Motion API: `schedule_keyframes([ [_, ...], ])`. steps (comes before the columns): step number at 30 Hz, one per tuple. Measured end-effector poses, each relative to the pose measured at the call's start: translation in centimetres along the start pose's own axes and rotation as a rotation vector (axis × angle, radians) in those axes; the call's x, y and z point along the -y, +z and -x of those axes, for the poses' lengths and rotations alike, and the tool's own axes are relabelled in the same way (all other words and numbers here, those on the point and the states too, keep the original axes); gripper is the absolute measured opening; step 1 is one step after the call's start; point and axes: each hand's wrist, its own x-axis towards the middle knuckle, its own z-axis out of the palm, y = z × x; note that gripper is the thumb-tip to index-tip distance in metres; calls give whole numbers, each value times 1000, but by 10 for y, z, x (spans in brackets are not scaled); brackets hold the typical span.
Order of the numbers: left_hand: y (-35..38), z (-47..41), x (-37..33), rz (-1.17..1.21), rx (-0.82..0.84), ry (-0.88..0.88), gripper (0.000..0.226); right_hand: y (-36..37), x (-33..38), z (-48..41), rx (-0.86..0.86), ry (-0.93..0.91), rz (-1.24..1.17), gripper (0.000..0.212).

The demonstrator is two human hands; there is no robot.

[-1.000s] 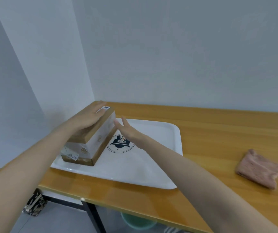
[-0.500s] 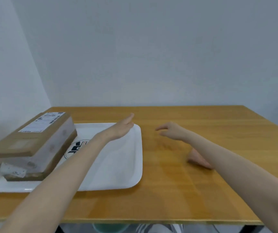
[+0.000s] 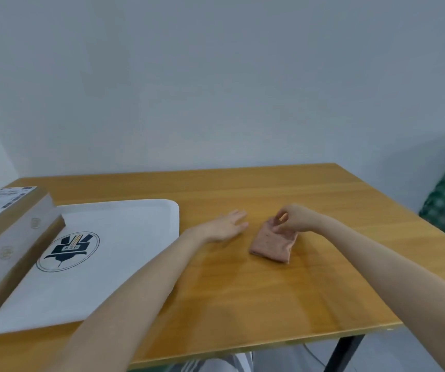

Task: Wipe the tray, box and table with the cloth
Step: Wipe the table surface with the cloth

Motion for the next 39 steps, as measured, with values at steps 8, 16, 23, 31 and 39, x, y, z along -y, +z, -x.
schedule_keyframes([
  [8, 12, -17, -11, 115, 2, 4, 55, -7, 1, -1, 20, -24, -413, 24],
  [16, -24, 4, 7, 225, -287, 124, 33, -7, 33, -2, 204, -181, -1066, 15],
  [23, -69, 57, 38, 355, -437, 174, 34, 12, 96, -9, 642, -488, -1056, 81],
  [31, -87, 96, 107, 346, -561, -82, 38, 43, 165, -15, 435, -358, -1159, 26],
  [39, -48, 110, 132, 124, -3, -268, 52, 66, 186, -32, 255, -200, -1472, 26],
])
